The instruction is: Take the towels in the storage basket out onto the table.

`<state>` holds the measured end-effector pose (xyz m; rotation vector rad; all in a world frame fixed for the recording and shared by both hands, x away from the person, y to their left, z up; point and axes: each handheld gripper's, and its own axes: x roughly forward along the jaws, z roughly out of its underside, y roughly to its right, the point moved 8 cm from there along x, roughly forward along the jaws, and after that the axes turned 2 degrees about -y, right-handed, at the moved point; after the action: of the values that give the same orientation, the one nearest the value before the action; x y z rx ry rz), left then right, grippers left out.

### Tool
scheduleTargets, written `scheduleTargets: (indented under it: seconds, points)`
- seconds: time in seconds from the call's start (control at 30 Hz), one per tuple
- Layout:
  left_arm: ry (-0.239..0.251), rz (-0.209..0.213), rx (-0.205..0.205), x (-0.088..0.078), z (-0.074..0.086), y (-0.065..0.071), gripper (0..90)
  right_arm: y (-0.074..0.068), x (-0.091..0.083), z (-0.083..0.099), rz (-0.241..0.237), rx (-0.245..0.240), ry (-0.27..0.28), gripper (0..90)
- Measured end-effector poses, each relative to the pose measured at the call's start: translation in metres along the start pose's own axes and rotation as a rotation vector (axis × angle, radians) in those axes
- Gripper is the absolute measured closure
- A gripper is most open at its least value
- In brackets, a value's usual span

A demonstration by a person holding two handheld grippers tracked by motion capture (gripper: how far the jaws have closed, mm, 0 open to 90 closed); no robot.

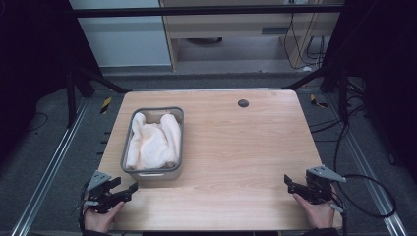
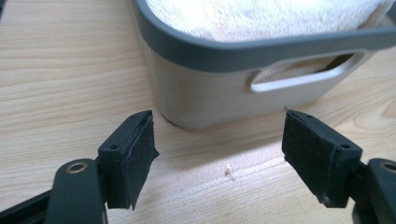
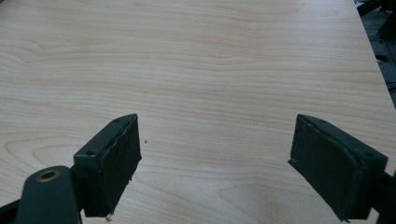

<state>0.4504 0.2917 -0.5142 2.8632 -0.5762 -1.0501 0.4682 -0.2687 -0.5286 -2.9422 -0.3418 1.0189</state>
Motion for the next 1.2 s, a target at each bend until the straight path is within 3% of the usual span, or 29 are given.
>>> scheduleTargets:
  seconds: [0.57,0.93,1.2]
  points:
    - [0.115,-0.008,-0.036,-0.033,-0.037,-0.004,29.3,0.001,0.002,0.001,0.030,-0.041,-0.016,12.0]
    - [0.115,-0.004,-0.024,-0.041,-0.062,-0.004,28.9,0.002,0.002,0.003,0.047,-0.052,-0.021,12.0]
    - [0.118,-0.004,0.018,-0.040,-0.086,0.005,27.7,0.001,0.002,0.004,0.052,-0.060,-0.027,11.5]
